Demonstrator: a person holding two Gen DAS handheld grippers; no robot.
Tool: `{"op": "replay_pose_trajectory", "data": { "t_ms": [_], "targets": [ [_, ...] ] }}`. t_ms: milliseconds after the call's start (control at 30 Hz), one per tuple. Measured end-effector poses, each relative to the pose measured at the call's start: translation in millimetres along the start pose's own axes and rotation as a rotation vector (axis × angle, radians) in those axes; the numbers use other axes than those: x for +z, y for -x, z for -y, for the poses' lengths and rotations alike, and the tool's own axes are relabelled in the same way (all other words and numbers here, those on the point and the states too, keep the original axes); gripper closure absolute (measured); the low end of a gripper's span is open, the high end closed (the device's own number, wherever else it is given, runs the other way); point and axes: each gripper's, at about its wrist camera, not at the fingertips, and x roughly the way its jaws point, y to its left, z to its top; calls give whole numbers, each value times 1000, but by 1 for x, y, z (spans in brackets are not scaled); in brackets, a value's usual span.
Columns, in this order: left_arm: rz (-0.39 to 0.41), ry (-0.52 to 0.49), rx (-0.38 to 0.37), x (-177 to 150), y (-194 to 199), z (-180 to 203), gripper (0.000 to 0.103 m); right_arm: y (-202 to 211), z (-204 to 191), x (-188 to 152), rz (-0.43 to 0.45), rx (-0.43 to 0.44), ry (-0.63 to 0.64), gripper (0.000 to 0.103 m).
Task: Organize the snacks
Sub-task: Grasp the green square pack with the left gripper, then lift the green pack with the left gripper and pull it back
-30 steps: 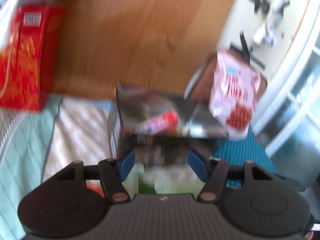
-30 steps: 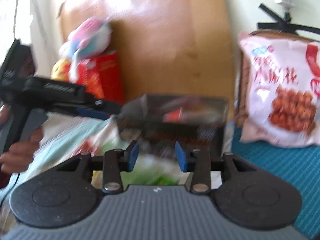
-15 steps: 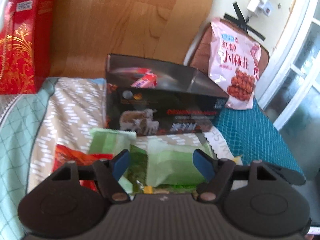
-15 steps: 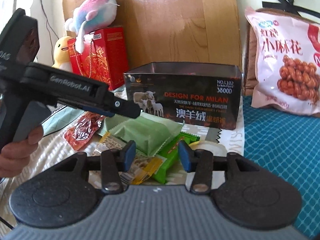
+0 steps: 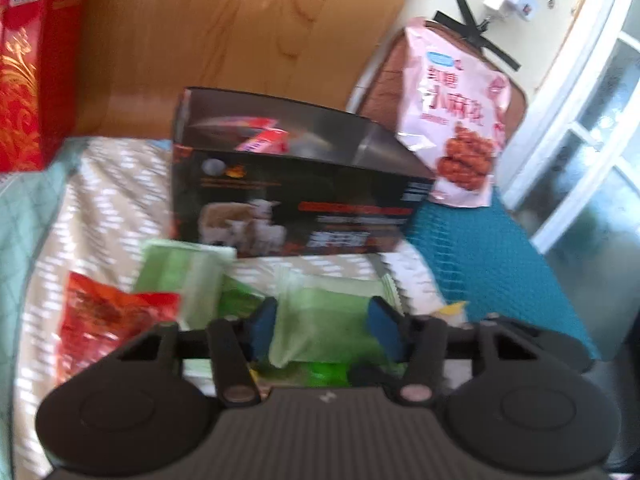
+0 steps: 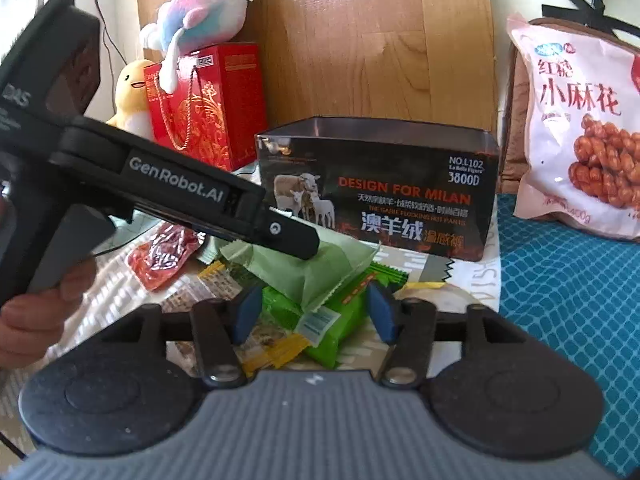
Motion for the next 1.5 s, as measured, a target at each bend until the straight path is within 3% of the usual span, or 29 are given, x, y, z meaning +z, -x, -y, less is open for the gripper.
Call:
{"op": "replay_pose_trajectory", "data": {
  "t_ms": [100, 267, 367, 533, 800, 1067, 1133, 1200, 1233, 1333, 1400, 1500],
  "targets": [
    [31, -29, 27, -1, 10, 11, 56, 7, -3, 1, 25, -3, -12, 67],
    [98, -26, -9, -3, 49, 20, 56, 35, -19, 7, 122, -20, 33, 67],
    [112, -36, -4, -10, 67, 24, 56, 48, -32, 7, 135, -15, 65, 67],
    [91, -9, -5, -36, 80, 23, 58, 60, -44, -7, 92, 13, 61, 67],
    [-7, 58, -29, -90, 83, 10, 58, 75, -65, -41, -43, 57, 17, 67],
    [-40, 84, -60, -126, 99, 7, 55, 93, -84, -62, -87, 78, 13, 65],
    [-45, 81, -73, -131, 102, 8, 52, 95, -88, -65, -91, 92, 17, 58],
    [-44, 64, -70, -135, 104, 11, 49, 97, -92, -68, -98, 107, 36, 42],
    [-43, 60, -72, -136, 105, 11, 47, 98, -94, -70, -96, 105, 48, 39],
    [-26, 64, -73, -135, 112, 10, 38, 103, -98, -73, -70, 70, 74, 26],
    [2, 65, -64, -133, 118, 7, 32, 108, -96, -74, -30, 29, 78, 12],
    [34, 71, -59, -129, 127, 2, 31, 111, -93, -76, 7, -15, 82, 7]
  ]
}}
